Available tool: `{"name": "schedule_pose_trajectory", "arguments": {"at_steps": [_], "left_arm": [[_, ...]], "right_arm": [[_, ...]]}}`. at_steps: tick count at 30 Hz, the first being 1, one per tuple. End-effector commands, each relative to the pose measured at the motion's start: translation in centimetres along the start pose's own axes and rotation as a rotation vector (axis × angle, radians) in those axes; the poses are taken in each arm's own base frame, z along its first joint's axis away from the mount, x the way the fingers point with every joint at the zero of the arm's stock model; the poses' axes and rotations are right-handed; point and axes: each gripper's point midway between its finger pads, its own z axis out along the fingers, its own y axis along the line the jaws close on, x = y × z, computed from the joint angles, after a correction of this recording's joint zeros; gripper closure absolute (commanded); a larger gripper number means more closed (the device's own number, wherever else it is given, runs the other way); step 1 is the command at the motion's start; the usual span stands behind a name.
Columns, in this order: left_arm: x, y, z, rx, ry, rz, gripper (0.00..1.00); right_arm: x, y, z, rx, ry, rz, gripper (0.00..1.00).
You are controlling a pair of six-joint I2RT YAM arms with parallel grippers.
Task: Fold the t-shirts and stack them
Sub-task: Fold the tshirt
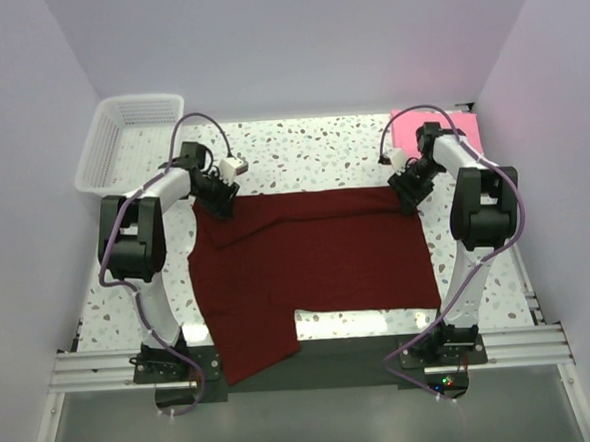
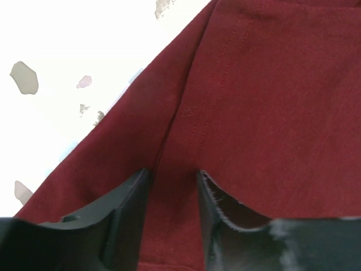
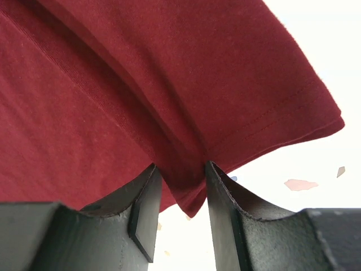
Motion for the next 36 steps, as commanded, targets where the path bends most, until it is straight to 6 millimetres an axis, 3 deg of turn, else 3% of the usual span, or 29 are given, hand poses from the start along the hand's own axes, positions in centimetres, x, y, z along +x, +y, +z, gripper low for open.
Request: {"name": "schedule_pose_trajectory", "arguments": {"at_steps": [1, 8, 11, 14, 25, 28, 29, 32, 36], "left_arm": [[-1.0, -0.4, -0.2, 0.012, -0.015, 0.039, 0.57], [-2.1, -2.4, -1.9, 0.050, -0.057, 0.090, 0.80], [-2.0, -3.3, -2.2, 0.077, -0.049, 0.106, 0.94], [-2.1, -4.2, -2.5, 0.092, -0.049, 0.129, 1.00], [-2.3, -9.0, -5.6, 0.109, -0.088, 0.275, 1.00], [-2.0, -8.0, -5.7, 0.043, -0.077, 0.263, 0.95], [-2.2, -7.2, -5.7, 0.003, -0.075, 0.256, 0.85], [-3.0, -5.2, -5.7, -0.035, -0.080, 0.221, 0.67], [-2.8, -2.2, -4.1, -0.031, -0.044, 0.166, 0.59]], "right_arm": [[0.5, 0.2, -0.3, -0.004, 0.019, -0.020, 0.60], [0.4, 0.2, -0.4, -0.007, 0.016, -0.014, 0.60], [0.3, 0.1, -0.5, -0.005, 0.015, -0.011, 0.61], [0.1, 0.1, -0.6, -0.005, 0.012, -0.010, 0.61], [0.2, 0.1, -1.5, 0.012, 0.013, -0.023, 0.64], [0.1, 0.1, -1.6, 0.017, 0.010, -0.026, 0.63], [0.1, 0.2, -1.6, 0.012, 0.010, -0.023, 0.63], [0.0, 0.2, -1.6, 0.008, 0.012, -0.017, 0.63], [0.0, 0.2, -1.8, 0.011, 0.009, -0.016, 0.60]]}}
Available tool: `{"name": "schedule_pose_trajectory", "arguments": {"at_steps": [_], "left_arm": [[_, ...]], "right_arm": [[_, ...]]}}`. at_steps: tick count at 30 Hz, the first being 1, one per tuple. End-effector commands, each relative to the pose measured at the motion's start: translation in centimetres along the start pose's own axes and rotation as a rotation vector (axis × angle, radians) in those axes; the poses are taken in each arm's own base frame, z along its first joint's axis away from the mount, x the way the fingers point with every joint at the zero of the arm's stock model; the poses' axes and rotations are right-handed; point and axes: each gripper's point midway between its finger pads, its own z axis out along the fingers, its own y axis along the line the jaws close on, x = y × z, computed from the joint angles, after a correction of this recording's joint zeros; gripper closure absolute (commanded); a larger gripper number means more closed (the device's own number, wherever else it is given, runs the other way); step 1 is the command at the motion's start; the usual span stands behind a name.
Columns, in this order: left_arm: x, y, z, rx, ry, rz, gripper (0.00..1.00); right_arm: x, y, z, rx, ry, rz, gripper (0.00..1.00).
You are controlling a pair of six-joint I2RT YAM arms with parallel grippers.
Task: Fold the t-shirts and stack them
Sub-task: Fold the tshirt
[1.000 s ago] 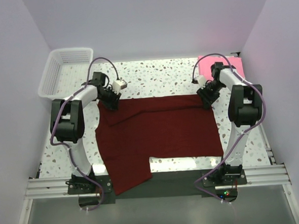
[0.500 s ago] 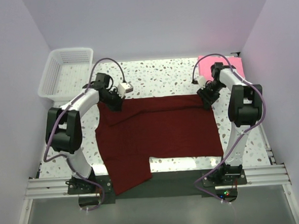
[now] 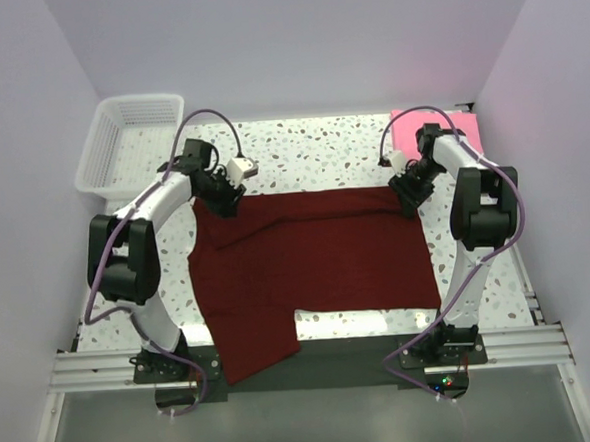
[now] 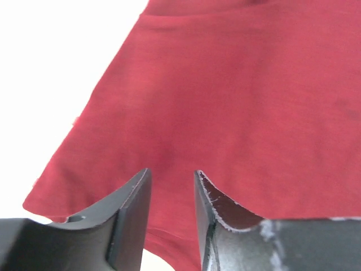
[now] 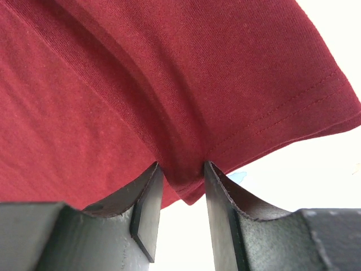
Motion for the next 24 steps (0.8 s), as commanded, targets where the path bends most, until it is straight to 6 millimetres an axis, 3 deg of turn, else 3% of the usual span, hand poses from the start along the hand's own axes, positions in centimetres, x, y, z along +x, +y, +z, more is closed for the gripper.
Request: {"name": "schedule_pose_trajectory", "arguments": {"at_steps": [1, 10, 18, 24], "left_arm": [[-0.4, 3.9, 0.4, -0.054, -0.005, -0.034, 0.58], [0.9, 6.3, 3.6, -0.055, 0.066, -0.029, 0.57], [2.7, 5.4, 5.0, -0.024, 0.109, -0.025, 0.59], [2.0, 4.7, 4.3, -0.016, 0.087, -0.007, 0.83]], "right_arm": [[-0.7, -0.2, -1.8, 0.032, -0.019, -0.018, 0.60], [-0.1, 0.2, -1.6, 0.022, -0.006, -0.011, 0.60], [-0.1, 0.1, -1.7, 0.027, -0.003, -0.011, 0.60], [-0.1, 0.1, -1.7, 0.023, -0.006, -0.005, 0.60]]}}
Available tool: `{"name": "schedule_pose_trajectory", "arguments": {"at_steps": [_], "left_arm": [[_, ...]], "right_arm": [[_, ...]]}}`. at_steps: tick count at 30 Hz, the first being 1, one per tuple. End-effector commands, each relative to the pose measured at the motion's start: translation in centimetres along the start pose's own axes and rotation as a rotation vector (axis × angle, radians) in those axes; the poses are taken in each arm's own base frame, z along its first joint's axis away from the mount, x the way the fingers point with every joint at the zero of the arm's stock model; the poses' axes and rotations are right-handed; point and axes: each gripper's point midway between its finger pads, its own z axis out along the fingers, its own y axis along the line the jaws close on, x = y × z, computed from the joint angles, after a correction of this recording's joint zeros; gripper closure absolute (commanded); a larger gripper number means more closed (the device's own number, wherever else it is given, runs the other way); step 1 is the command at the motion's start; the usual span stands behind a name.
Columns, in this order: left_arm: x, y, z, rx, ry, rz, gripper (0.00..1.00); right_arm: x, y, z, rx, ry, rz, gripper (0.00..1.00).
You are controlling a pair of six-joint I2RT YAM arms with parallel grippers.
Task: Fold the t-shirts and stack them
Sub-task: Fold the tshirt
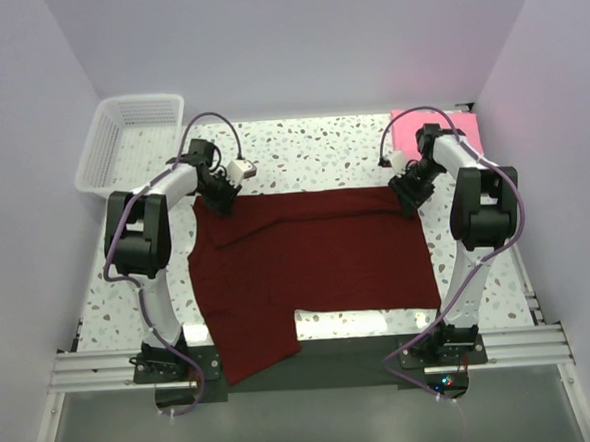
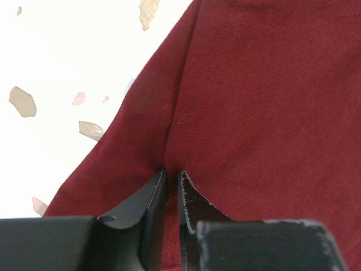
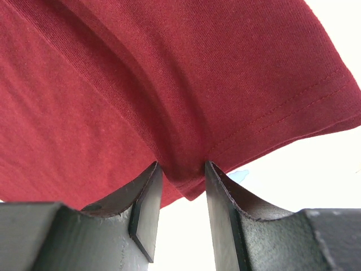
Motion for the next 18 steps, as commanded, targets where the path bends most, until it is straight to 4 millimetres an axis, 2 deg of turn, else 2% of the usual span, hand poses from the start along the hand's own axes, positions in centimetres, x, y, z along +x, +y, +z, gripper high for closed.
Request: {"name": "schedule_pose_trajectory", "arguments": {"at_steps": [1, 8, 9, 10, 11, 12, 16, 18], "left_arm": [[-0.7, -0.5, -0.9, -0.001, -0.030, 0.040, 0.85], [-1.7, -1.0, -2.9, -0.026, -0.070, 0.063, 0.89], [-1.8, -1.2, -3.0, -0.025, -0.073, 0.066, 0.87], [-1.6, -1.3, -3.0, -0.027, -0.066, 0.067, 0.78], [-1.6, -1.4, -3.0, -0.026, -0.066, 0.067, 0.74], [-1.7, -1.5, -3.0, -0.023, -0.067, 0.069, 0.73], [-1.6, -1.7, -2.9, -0.015, -0.062, 0.068, 0.85], [-1.6, -1.7, -2.9, -0.014, -0.059, 0.068, 0.86]], "right_arm": [[-0.3, 0.0, -1.7, 0.027, -0.013, -0.010, 0.60], [-0.4, 0.0, -1.7, 0.026, -0.012, -0.010, 0.60], [-0.4, 0.0, -1.7, 0.024, -0.012, -0.008, 0.60], [-0.4, 0.0, -1.7, 0.024, -0.012, -0.007, 0.60], [-0.4, 0.0, -1.7, 0.024, -0.012, -0.008, 0.60], [-0.4, 0.0, -1.7, 0.024, -0.012, -0.007, 0.60], [-0.5, 0.0, -1.7, 0.023, -0.013, -0.007, 0.60], [-0.5, -0.1, -1.8, 0.027, -0.013, -0.007, 0.60]]}}
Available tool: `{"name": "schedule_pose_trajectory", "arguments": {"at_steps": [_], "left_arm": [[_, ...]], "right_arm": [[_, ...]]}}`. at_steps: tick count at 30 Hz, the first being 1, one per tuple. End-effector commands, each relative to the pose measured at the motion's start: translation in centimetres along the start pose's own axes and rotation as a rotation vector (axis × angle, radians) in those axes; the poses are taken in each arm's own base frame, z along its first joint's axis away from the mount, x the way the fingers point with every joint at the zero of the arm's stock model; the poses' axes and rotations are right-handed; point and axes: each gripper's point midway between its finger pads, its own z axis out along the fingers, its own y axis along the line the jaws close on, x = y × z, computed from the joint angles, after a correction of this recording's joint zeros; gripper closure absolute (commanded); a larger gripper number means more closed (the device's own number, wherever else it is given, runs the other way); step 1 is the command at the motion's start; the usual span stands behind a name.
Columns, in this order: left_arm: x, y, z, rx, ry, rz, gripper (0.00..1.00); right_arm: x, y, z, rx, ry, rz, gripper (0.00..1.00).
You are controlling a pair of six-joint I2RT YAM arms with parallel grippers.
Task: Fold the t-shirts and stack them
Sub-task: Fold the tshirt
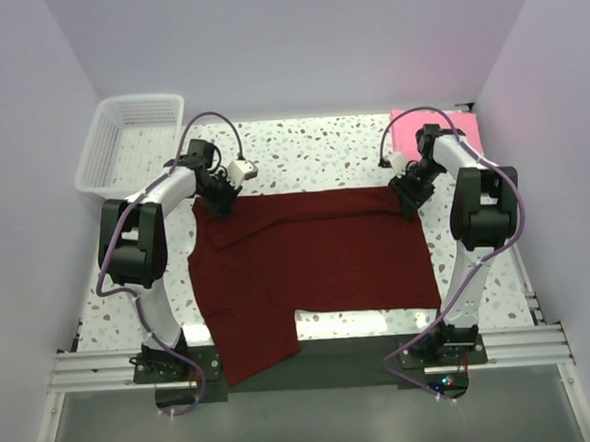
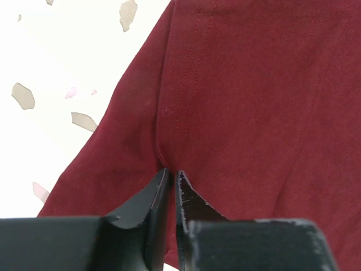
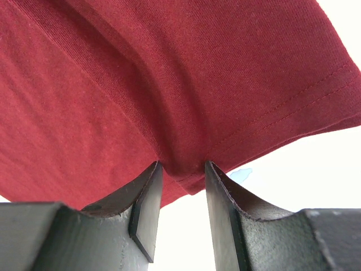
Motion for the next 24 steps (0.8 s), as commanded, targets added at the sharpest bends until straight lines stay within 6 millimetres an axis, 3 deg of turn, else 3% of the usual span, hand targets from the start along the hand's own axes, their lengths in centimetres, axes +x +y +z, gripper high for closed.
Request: {"name": "schedule_pose_trajectory", "arguments": {"at_steps": [1, 9, 14, 19, 24], "left_arm": [[-0.9, -0.3, -1.0, 0.001, -0.030, 0.030, 0.89], [-0.9, -0.3, -0.7, 0.006, -0.028, 0.033, 1.00], [-1.7, -1.3, -2.2, 0.030, -0.066, 0.056, 1.00], [-1.8, -5.1, -4.8, 0.088, -0.117, 0.103, 1.00], [-0.8, -9.9, -5.7, 0.175, -0.124, 0.115, 1.00]], "right_arm": [[-0.7, -0.3, -1.7, 0.035, -0.020, -0.012, 0.60], [-0.6, -0.3, -1.7, 0.036, -0.019, -0.009, 0.60], [-0.5, -0.3, -2.1, 0.045, -0.020, -0.017, 0.60], [0.2, -0.3, -2.6, 0.064, -0.003, -0.037, 0.60], [0.1, -0.2, -2.8, 0.063, -0.004, -0.040, 0.60]]}}
